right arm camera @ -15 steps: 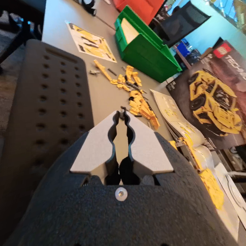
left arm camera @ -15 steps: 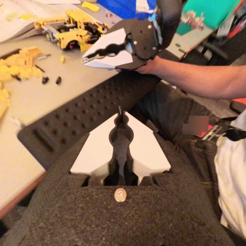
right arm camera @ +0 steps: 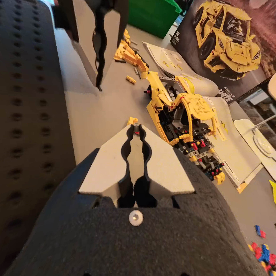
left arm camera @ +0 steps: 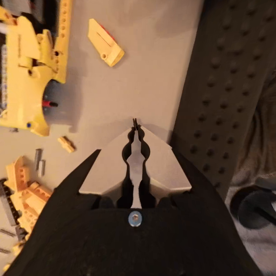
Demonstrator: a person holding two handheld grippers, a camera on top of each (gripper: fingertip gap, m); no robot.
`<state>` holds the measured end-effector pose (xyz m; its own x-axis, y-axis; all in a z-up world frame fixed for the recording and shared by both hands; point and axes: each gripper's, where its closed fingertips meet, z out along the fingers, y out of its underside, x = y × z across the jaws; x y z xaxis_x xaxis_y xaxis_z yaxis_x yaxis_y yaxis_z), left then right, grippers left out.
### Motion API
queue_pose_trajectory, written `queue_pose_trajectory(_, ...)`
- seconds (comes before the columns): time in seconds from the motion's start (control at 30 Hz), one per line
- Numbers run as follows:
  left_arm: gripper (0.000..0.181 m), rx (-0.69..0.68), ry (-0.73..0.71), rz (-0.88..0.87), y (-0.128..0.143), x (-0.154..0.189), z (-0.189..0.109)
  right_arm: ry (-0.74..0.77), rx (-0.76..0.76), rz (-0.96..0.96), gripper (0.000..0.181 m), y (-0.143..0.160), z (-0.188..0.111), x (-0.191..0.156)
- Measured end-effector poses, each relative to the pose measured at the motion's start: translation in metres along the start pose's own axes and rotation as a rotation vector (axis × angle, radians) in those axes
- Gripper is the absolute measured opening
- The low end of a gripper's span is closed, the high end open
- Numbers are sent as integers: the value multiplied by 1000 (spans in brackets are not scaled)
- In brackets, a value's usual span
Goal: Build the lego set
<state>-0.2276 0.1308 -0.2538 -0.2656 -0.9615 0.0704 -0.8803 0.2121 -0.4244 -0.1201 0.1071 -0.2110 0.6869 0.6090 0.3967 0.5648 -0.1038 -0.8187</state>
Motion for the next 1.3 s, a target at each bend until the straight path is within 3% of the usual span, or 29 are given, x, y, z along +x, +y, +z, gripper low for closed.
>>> queue_pose_trajectory(0.17,4,-124,72,90,8,-2,7,-8,30,89,6,-1,-2,8)
queue_pose_trajectory(0.33,24,-190,31,135,7,-6,7,-23,35,89,6,-2,-4,4)
queue_pose_trajectory(0.57,4,-178,14,178,-2,2,12,-61,-14,54,6,6,1,-7)
queue_pose_trajectory(0.67,4,-173,-48,166,0,-5,9,-167,-143,74,6,29,13,-23)
queue_pose_trajectory(0.77,4,52,-48,74,-27,-4,1,-184,-95,65,6,21,14,-24)
queue_pose_trajectory(0.93,4,706,46,-193,-110,-22,-43,-245,-196,159,6,36,21,-23)
queue_pose_trajectory(1.07,4,1159,187,-223,-149,-39,-92,-253,-236,188,7,40,21,-24)
queue_pose_trajectory(1.17,4,1280,307,-194,-161,-40,-113,-257,-244,211,7,41,19,-24)
queue_pose_trajectory(1.3,3,1361,411,-253,-154,-44,-119,-285,-239,267,11,41,17,-26)
